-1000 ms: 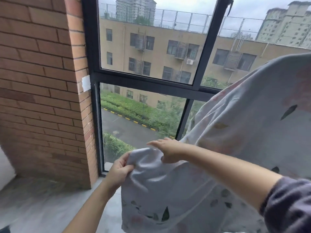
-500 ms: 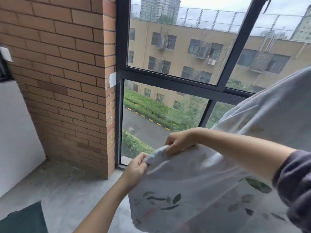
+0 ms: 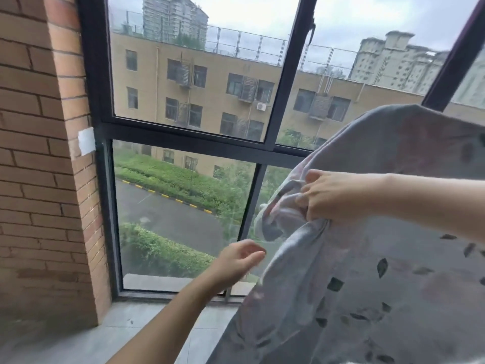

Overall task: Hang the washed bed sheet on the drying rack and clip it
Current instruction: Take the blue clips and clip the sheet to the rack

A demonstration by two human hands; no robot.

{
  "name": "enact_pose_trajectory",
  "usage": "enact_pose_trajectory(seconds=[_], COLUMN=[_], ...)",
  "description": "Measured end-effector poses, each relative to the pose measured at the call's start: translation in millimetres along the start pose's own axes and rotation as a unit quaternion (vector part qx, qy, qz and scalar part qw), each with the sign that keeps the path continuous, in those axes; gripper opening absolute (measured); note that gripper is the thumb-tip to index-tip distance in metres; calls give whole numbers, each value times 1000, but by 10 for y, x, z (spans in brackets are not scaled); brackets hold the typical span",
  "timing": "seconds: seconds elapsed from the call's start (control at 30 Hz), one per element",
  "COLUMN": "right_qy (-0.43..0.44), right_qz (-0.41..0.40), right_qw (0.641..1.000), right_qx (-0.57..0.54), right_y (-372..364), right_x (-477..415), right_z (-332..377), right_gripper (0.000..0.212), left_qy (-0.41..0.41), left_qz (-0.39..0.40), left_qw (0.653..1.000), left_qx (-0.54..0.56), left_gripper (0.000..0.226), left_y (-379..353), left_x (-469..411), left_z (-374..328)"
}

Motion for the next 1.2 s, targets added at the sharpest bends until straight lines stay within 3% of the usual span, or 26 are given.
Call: enact_pose_trajectory(seconds=[0.1, 0.2, 0.27, 0.33, 0.47, 0.57, 0.73, 0.8, 0.93, 1.03, 1.13, 1.2], right_qy=[-17, -22, -12, -23, -85, -114, -164, -189, -208, -233, -233, -238], right_qz=[-84, -140, -158, -167, -45, -1, 106, 105, 259, 279, 305, 326], right_qw=[996, 989, 986, 983, 993, 993, 972, 956, 921, 903, 900, 898], right_qx=[-14, -46, -55, -75, -69, 18, 132, 200, 203, 228, 208, 177], right_y=[113, 207, 258, 295, 11, -134, -213, -146, -608, -685, -730, -826], right_x=[161, 219, 242, 256, 287, 382, 579, 619, 809, 913, 947, 943], right_z=[42, 162, 261, 309, 279, 146, -266, -421, -477, -578, -540, -445], right_gripper=[13, 17, 17, 22, 29, 56, 22, 12, 33, 37, 42, 45], left_qy=[-81, -98, -101, -139, -245, -278, -348, -380, -428, -458, -446, -404], left_qz=[-114, -213, -239, -246, -235, -232, -227, -215, -242, -295, -274, -237], left_qw=[989, 971, 964, 954, 927, 926, 907, 894, 839, 786, 773, 782], left_qx=[-45, -50, -58, -96, -158, -107, -73, -98, -233, -293, -358, -411], left_gripper=[36, 63, 84, 87, 19, 3, 16, 18, 30, 19, 13, 25], left_y=[-29, -22, -20, -16, -14, 59, 142, 75, -67, -53, -149, -230], left_x=[-300, -521, -636, -730, -812, -824, -923, -934, -861, -823, -864, -857], left_z=[-282, -436, -480, -579, -949, -1241, -1752, -1820, -1744, -1834, -1818, -1654])
Point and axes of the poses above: each hand's wrist, its own x-axis away from the middle knuckle, its own y-axis out of the back of the hand, z = x × y, the point moved 10 cm from there along -x, towards the middle knuckle, and after that the axes turned 14 degrees about -z, right-handed, at the moved point
